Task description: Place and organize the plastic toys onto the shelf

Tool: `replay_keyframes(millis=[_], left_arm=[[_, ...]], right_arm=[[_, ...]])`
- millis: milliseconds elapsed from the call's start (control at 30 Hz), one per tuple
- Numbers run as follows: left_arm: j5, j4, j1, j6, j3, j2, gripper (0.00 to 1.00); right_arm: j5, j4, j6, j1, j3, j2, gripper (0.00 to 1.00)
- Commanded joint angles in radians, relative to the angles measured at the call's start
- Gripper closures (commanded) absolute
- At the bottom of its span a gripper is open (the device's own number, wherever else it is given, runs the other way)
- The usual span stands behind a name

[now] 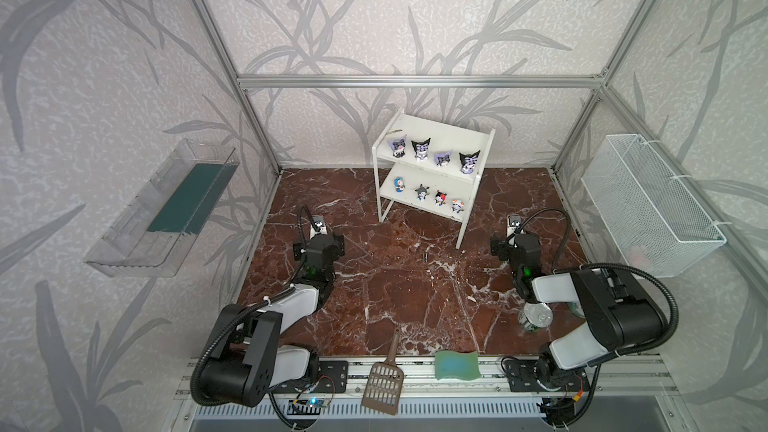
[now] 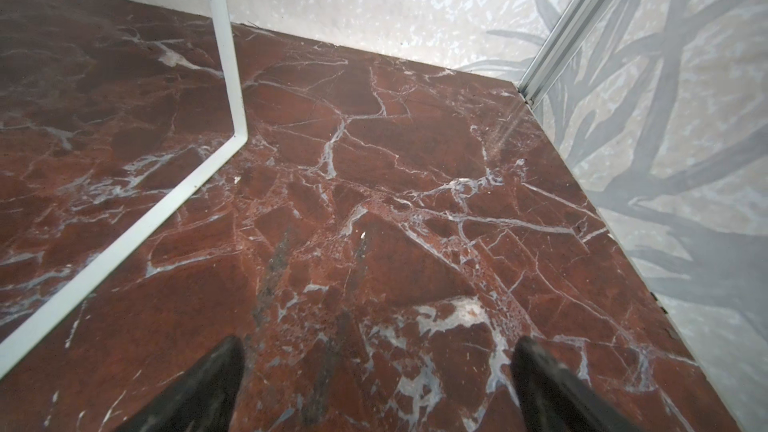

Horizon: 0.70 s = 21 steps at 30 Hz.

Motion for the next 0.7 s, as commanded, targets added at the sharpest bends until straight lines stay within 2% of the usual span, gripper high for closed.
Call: replay_keyframes(millis=[0,67,233,300,333,400,467,500,533,567,633,667], left_arm=[[0.017,0.124,0.005,0.011,-0.031,0.011,0.01],[-0.013,0.257,0.004,0.062,-0.045,0.072,0.01],[-0.003,0.343,0.015,0.083,-0.041,0.158,0.01],[-0.033,0.578,0.021,0.119,-0.067,0.277,0.01],[-0.039,0.58,0.03,0.089,-0.08,0.257,0.01],[0.004,0.429,0.076,-0.01,-0.069,0.209,0.01],[0.034,0.56,0.112,0.017,-0.046,0.325,0.02],[0.015,0.483,0.101,0.011,-0.025,0.299,0.02],[0.021,0.332,0.102,-0.019,0.006,0.25,0.03],[0.034,0.296,0.109,-0.029,0.014,0.244,0.04],[0.029,0.463,0.112,0.001,-0.013,0.308,0.04],[0.027,0.449,0.111,-0.001,-0.011,0.299,0.04]], right_arm=[[-0.002,0.051,0.005,-0.003,0.002,-0.006,0.01],[-0.003,0.034,0.006,-0.003,0.006,-0.012,0.01],[-0.004,0.031,0.007,-0.003,0.008,-0.013,0.01],[-0.004,0.031,0.008,-0.003,0.007,-0.014,0.01],[-0.004,0.03,0.007,-0.003,0.007,-0.014,0.01],[-0.003,0.03,0.007,-0.003,0.008,-0.013,0.01],[-0.004,0.03,0.006,-0.003,0.008,-0.014,0.01],[-0.003,0.029,0.007,-0.003,0.008,-0.014,0.01],[-0.004,0.029,0.008,-0.003,0.008,-0.014,0.01],[-0.004,0.028,0.007,-0.003,0.008,-0.013,0.01],[-0.004,0.027,0.007,-0.003,0.008,-0.013,0.01],[-0.004,0.026,0.006,-0.003,0.01,-0.013,0.01]])
